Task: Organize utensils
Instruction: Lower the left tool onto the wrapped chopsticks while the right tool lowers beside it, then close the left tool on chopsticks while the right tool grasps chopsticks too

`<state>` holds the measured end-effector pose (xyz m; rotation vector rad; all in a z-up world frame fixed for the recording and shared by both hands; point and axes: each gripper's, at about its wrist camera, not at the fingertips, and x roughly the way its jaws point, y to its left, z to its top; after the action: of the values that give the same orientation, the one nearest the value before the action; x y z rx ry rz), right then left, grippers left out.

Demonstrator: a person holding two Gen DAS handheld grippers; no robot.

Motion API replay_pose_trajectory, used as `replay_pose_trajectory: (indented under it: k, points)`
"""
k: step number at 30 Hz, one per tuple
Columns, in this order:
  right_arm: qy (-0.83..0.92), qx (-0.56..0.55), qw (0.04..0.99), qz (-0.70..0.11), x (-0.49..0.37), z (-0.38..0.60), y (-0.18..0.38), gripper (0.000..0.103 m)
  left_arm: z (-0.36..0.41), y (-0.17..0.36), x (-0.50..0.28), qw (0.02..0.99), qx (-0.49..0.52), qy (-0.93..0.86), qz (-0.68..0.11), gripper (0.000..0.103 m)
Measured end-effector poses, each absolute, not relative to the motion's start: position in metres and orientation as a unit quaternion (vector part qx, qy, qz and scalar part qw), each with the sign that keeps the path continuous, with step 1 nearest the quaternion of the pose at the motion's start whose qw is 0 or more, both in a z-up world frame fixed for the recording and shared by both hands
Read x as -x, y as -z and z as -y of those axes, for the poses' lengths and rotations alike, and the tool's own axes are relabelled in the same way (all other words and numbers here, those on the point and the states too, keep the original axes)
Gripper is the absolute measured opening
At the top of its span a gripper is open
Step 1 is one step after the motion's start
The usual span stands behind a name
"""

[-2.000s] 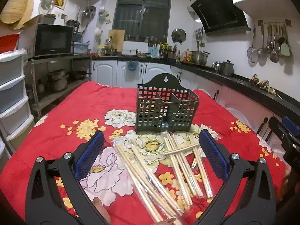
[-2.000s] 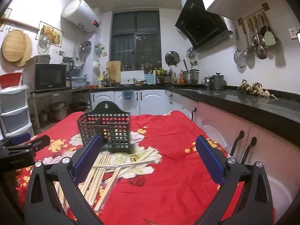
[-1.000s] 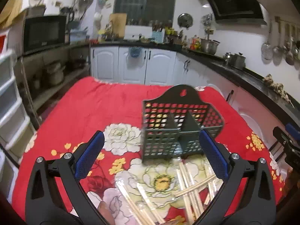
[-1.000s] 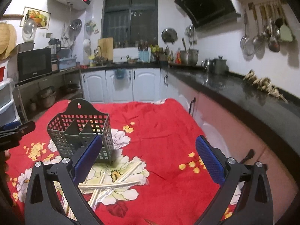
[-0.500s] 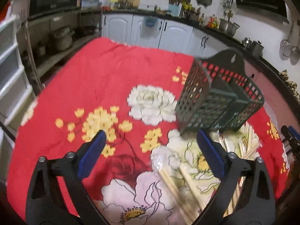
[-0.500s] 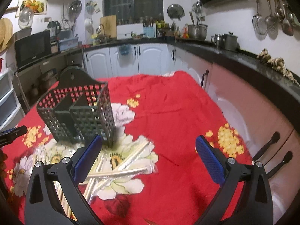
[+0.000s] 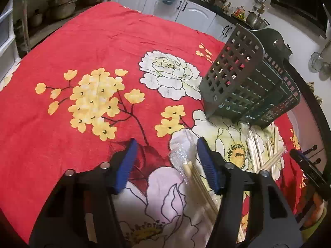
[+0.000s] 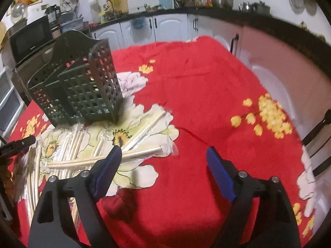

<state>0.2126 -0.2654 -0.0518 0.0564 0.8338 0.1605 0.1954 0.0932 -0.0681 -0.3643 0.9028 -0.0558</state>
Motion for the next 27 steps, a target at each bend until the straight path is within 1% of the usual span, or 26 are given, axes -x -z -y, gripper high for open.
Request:
replay_pose_trajectory:
  k: [1, 4, 6, 8, 9, 11, 12, 14, 17, 19, 21, 27]
  points:
    - [-0.081, -0.029, 0.909, -0.408, -0.215, 0.265, 0.053, 0.074, -0.094, 0.069, -0.196, 0.884, 0.177, 0.03, -0.432, 0.048]
    - [-0.092, -0.046, 0.898, -0.427, -0.222, 0.268, 0.061, 0.062, -0.098, 0.072, -0.197, 0.886, 0.174, 0.032, -0.428, 0.041]
    - [-0.093, -0.059, 0.895, -0.433, -0.225, 0.27, 0.065, 0.058, -0.102, 0.073, -0.196, 0.886, 0.178, 0.034, -0.427, 0.036]
    - [-0.102, -0.084, 0.89, -0.436, -0.228, 0.275, 0.07, 0.05, -0.106, 0.073, -0.196, 0.885, 0.183, 0.035, -0.427, 0.031]
    - [-0.105, -0.096, 0.888, -0.437, -0.229, 0.278, 0.071, 0.048, -0.107, 0.073, -0.195, 0.884, 0.187, 0.036, -0.428, 0.029]
    - [-0.114, -0.111, 0.885, -0.437, -0.23, 0.28, 0.071, 0.031, -0.11, 0.073, -0.195, 0.88, 0.196, 0.041, -0.431, 0.027]
    - [-0.117, -0.117, 0.884, -0.438, -0.231, 0.281, 0.071, 0.027, -0.112, 0.072, -0.195, 0.877, 0.204, 0.046, -0.432, 0.024]
    - [-0.12, -0.117, 0.885, -0.434, -0.229, 0.281, 0.071, 0.011, -0.114, 0.072, -0.194, 0.874, 0.214, 0.054, -0.434, 0.019]
    - [-0.123, -0.12, 0.887, -0.429, -0.229, 0.282, 0.073, 0.001, -0.117, 0.075, -0.192, 0.87, 0.223, 0.061, -0.435, 0.013]
    - [-0.123, -0.121, 0.889, -0.423, -0.228, 0.283, 0.071, 0.001, -0.116, 0.075, -0.191, 0.869, 0.226, 0.064, -0.436, 0.011]
    - [-0.122, -0.125, 0.897, -0.407, -0.224, 0.286, 0.064, 0.001, -0.119, 0.075, -0.19, 0.866, 0.237, 0.073, -0.435, 0.003]
    - [-0.122, -0.129, 0.912, -0.37, -0.215, 0.292, 0.042, 0.001, -0.118, 0.064, -0.184, 0.868, 0.249, 0.094, -0.419, 0.002]
